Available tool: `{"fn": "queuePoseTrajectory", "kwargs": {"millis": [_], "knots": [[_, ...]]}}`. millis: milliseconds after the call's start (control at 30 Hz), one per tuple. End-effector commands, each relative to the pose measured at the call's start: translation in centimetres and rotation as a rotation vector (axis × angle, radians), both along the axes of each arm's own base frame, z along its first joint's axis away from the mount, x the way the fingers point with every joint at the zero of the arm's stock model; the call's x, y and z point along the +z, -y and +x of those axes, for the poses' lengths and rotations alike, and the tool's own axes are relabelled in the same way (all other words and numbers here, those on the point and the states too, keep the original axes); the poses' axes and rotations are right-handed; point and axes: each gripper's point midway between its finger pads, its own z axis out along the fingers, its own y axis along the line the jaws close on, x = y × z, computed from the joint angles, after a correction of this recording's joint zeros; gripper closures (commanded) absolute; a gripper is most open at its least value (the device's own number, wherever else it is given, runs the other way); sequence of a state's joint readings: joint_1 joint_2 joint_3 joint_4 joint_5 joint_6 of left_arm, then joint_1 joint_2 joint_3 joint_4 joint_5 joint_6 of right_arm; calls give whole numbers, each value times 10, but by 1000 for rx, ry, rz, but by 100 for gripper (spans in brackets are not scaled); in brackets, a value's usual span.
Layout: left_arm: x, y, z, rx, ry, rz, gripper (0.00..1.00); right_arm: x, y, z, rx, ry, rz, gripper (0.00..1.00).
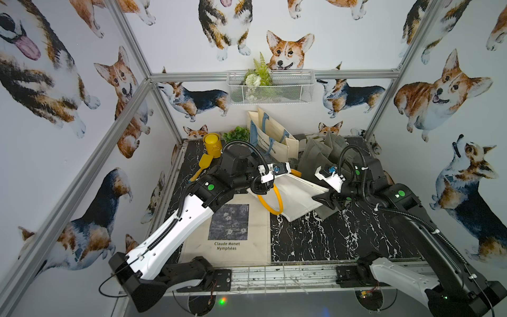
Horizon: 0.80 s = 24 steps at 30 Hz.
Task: Put away the canvas bag
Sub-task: Press the canvas bag.
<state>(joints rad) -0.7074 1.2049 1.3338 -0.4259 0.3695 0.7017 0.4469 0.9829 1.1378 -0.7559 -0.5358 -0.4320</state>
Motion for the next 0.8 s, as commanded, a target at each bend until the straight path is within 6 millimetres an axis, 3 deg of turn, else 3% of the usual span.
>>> {"fn": "queuePoseTrajectory", "kwargs": {"millis": [0,133,167,267,333,433,533,767], "knots": [[43,7,-7,-46,44,-185,100,30,-11,6,13,58,143,54],[28,3,-3,-15,15,-130,100,43,-9,5,23,93,145,94],[24,1,0,2,16,-110,91,47,-9,4,28,107,141,100],[25,-1,-1,6,21,-76,42,54,-7,2,38,121,114,100],[33,7,-10,-24,20,-57,27,57,-5,-1,55,110,84,100],[38,25,-25,-79,43,-15,22,59,-4,-4,76,90,47,100],[31,48,-38,-130,78,71,21,59,-3,-6,96,71,11,100],[31,63,-28,-94,137,126,18,52,3,-2,81,58,-50,100]]}}
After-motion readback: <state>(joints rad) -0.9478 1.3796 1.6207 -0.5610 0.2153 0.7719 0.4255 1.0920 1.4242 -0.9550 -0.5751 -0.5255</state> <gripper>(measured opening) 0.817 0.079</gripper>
